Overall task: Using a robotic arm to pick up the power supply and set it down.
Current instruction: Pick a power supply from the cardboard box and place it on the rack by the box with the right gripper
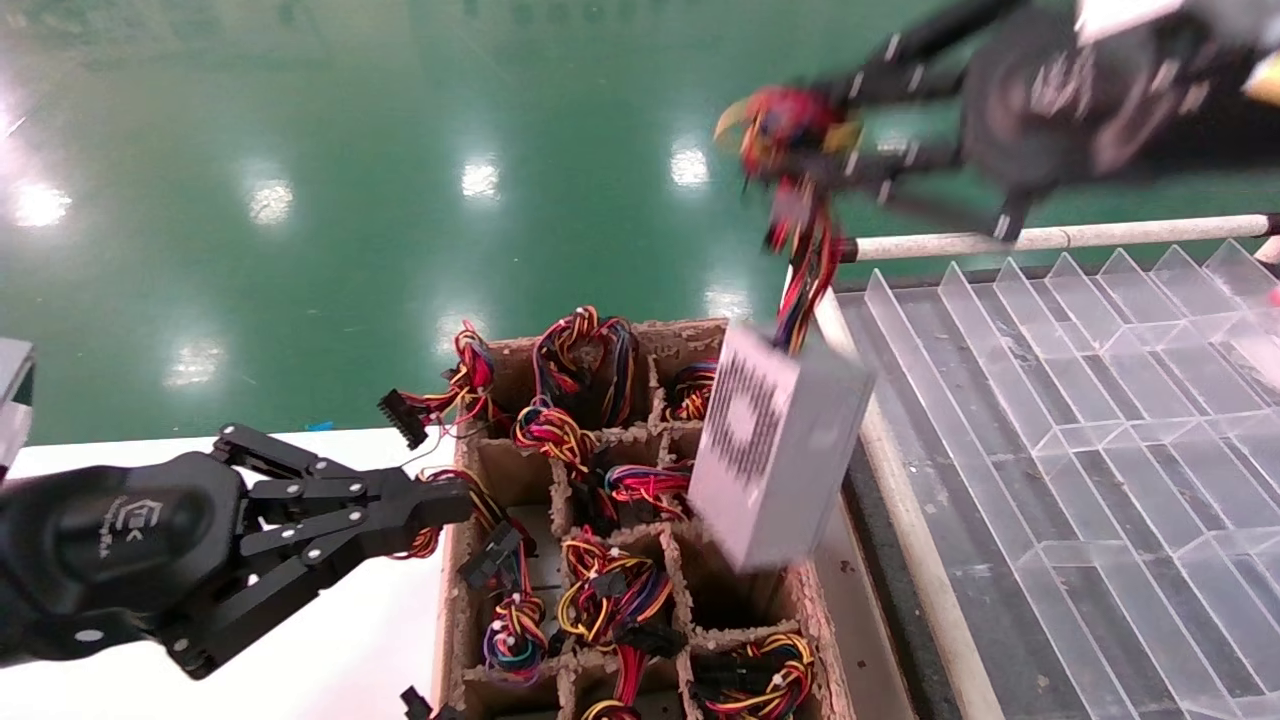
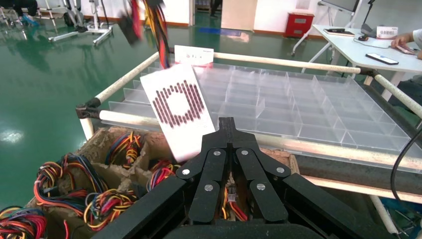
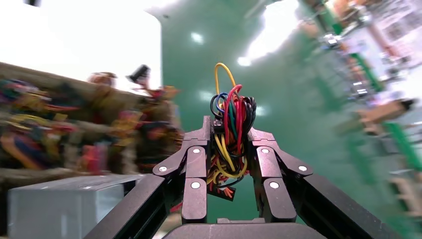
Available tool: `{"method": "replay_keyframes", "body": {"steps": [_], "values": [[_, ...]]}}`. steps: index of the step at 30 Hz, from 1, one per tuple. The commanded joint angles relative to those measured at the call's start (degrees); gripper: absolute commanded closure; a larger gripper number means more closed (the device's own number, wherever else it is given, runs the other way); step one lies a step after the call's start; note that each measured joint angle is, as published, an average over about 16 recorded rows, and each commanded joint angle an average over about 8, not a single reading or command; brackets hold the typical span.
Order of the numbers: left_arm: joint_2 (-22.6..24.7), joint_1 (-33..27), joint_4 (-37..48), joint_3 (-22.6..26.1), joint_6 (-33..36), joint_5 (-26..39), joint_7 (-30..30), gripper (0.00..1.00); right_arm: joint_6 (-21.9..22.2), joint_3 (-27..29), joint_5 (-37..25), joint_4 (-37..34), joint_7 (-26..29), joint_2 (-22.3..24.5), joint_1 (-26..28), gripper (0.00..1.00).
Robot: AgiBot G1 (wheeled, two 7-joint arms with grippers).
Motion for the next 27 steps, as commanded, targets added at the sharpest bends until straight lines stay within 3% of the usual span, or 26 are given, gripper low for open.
{"method": "replay_keyframes", "body": {"steps": [1, 12, 18, 27], "values": [[0.0, 0.0, 0.0, 0.0, 0.0, 0.0, 0.0, 1.0, 0.19, 0.02, -0.92, -1.14, -1.16, -0.07, 2.58, 1.0], [0.0, 0.0, 0.0, 0.0, 0.0, 0.0, 0.0, 1.0, 4.13, -2.61, -9.45, -17.8, -10.47, -3.43, 10.47, 1.0], [0.0, 0.0, 0.0, 0.0, 0.0, 0.0, 0.0, 1.0, 7.33, -3.41, -12.13, -27.41, -14.27, -4.6, 12.17, 1.0], [0.0, 0.0, 0.0, 0.0, 0.0, 0.0, 0.0, 1.0, 8.72, -3.92, -13.32, -37.88, -19.87, -5.93, 13.57, 1.0]]}}
